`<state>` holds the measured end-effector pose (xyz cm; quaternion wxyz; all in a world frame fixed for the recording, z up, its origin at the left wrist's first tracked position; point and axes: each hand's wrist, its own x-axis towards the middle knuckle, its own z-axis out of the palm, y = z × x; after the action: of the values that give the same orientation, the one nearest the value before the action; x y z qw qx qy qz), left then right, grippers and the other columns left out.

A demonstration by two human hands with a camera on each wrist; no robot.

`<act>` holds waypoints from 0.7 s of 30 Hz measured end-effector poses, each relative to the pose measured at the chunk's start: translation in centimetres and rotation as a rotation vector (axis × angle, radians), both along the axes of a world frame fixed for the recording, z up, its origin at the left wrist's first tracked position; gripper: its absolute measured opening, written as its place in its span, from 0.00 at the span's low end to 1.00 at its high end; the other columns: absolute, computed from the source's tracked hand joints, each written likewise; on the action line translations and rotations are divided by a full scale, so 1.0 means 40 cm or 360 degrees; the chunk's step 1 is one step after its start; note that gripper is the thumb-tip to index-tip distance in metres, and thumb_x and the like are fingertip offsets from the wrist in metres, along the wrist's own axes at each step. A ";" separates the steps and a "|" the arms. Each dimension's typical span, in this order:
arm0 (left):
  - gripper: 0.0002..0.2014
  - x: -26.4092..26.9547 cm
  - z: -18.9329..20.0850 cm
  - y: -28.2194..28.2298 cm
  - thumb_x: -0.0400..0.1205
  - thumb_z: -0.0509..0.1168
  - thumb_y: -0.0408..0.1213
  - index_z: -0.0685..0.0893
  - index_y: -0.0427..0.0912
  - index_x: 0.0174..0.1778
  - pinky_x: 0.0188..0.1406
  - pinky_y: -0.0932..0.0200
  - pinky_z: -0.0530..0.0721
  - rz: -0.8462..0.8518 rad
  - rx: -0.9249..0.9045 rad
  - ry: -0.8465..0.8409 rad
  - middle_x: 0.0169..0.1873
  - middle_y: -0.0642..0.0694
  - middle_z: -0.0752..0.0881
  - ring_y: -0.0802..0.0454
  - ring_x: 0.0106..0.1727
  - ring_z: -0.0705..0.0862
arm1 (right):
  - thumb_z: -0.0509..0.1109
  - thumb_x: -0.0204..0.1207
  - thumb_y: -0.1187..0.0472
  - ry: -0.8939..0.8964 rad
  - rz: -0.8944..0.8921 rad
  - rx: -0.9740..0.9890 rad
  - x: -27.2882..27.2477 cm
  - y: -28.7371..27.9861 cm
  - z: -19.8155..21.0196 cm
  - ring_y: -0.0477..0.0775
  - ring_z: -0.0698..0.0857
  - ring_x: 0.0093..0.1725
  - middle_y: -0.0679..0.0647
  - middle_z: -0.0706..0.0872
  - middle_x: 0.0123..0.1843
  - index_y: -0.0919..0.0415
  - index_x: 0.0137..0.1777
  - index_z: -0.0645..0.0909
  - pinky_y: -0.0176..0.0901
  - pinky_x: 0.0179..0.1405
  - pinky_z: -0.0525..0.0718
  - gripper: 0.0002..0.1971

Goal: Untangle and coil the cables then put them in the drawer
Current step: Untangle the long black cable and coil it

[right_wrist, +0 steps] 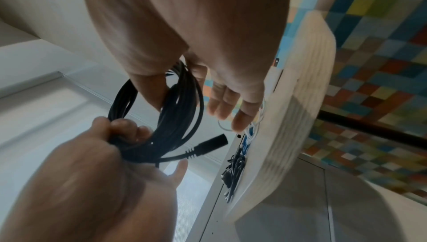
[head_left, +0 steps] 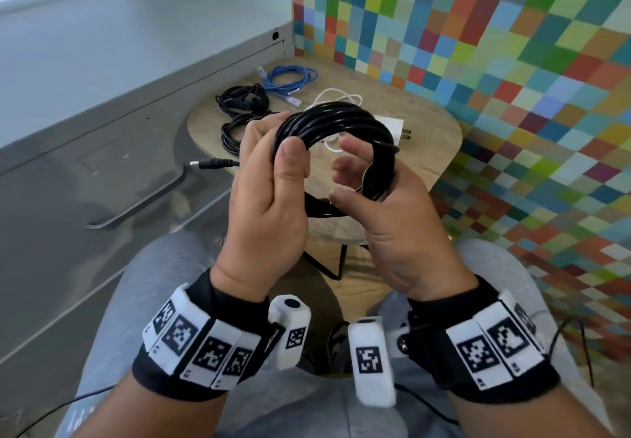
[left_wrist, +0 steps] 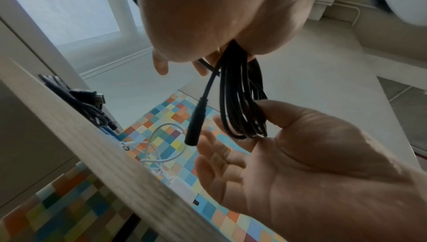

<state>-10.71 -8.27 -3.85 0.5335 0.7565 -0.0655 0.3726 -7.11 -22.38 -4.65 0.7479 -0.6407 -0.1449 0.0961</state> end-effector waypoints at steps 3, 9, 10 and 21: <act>0.18 0.008 -0.014 0.007 0.93 0.47 0.42 0.74 0.44 0.41 0.52 0.60 0.72 0.0049 -0.0048 0.0079 0.40 0.45 0.75 0.53 0.45 0.74 | 0.77 0.74 0.70 0.0090 -0.0031 -0.0102 0.007 0.000 -0.006 0.48 0.87 0.50 0.52 0.85 0.60 0.47 0.68 0.85 0.51 0.55 0.90 0.25; 0.16 0.012 -0.014 0.026 0.94 0.49 0.45 0.75 0.52 0.42 0.50 0.65 0.72 0.0179 0.0131 0.0029 0.40 0.62 0.73 0.58 0.46 0.74 | 0.73 0.80 0.75 0.0341 0.0028 0.0013 0.005 0.003 -0.007 0.55 0.77 0.27 0.50 0.77 0.32 0.53 0.63 0.78 0.46 0.23 0.79 0.19; 0.16 0.012 -0.013 0.032 0.94 0.50 0.45 0.75 0.52 0.42 0.50 0.65 0.72 0.0205 0.0142 0.0026 0.40 0.63 0.73 0.59 0.46 0.74 | 0.73 0.81 0.75 0.0381 0.0075 0.0055 0.005 0.003 -0.005 0.54 0.77 0.26 0.51 0.79 0.31 0.55 0.63 0.77 0.45 0.22 0.79 0.18; 0.19 0.029 -0.024 0.060 0.92 0.51 0.47 0.76 0.43 0.38 0.71 0.55 0.74 0.0568 0.0160 0.0039 0.47 0.37 0.80 0.46 0.65 0.76 | 0.80 0.76 0.71 0.0320 -0.0080 0.0098 0.014 0.010 0.021 0.62 0.93 0.32 0.65 0.92 0.36 0.60 0.63 0.82 0.46 0.29 0.90 0.18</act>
<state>-9.56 -5.85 -4.83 0.4212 0.7861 0.0578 0.4486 -6.55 -22.00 -3.83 0.7802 -0.6079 -0.0559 0.1366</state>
